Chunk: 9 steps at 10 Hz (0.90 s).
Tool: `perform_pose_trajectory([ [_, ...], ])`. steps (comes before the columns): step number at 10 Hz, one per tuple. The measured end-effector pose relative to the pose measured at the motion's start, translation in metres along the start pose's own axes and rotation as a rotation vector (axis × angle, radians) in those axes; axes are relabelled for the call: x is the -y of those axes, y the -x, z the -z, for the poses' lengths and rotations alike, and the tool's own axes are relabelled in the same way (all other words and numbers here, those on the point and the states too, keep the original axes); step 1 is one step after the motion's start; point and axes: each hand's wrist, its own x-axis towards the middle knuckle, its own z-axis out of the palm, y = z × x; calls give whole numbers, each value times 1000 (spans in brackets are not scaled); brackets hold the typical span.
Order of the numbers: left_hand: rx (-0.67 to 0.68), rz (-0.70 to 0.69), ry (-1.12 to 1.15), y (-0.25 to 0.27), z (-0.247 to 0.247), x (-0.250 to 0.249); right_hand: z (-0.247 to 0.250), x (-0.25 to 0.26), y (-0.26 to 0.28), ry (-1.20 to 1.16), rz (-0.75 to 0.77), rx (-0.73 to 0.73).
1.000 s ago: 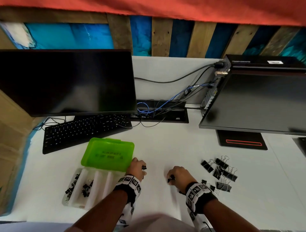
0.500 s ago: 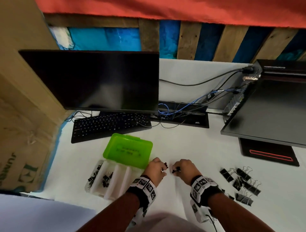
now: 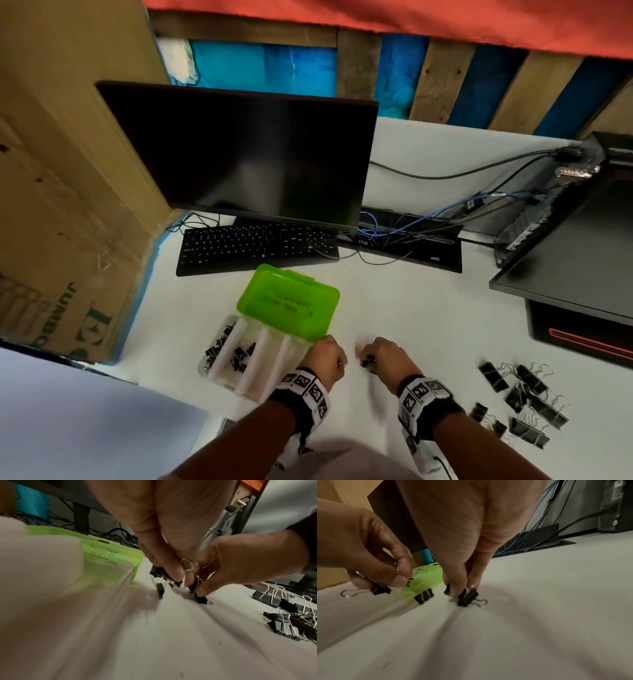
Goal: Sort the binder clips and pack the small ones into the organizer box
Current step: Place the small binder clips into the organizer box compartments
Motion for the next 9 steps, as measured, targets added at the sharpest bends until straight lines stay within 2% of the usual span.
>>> perform_pose_trajectory([
  [1,12,-37,-2,-2,2,-2,-1,-7,4,-7,28,-1],
  [2,-10,-79,12,-3,4,-6,-3,-12,12,88,1,-76],
  [3,-20,-71,39,0,5,-3,-10,-11,17,20,-87,-113],
  [4,-11,40,67,4,2,4,-15,-11,19,-30,-71,-123],
  [5,73,161,-29,5,-3,9,-17,-15,23,-98,-86,-111],
  [6,101,221,-156,6,-3,3,-17,-21,29,-190,-129,-104],
  [8,129,215,-389,1,-11,-9,-16,-30,38,-293,-146,-130],
  [9,143,251,-303,-4,-13,-12,-16,-32,40,-303,-146,-100],
])
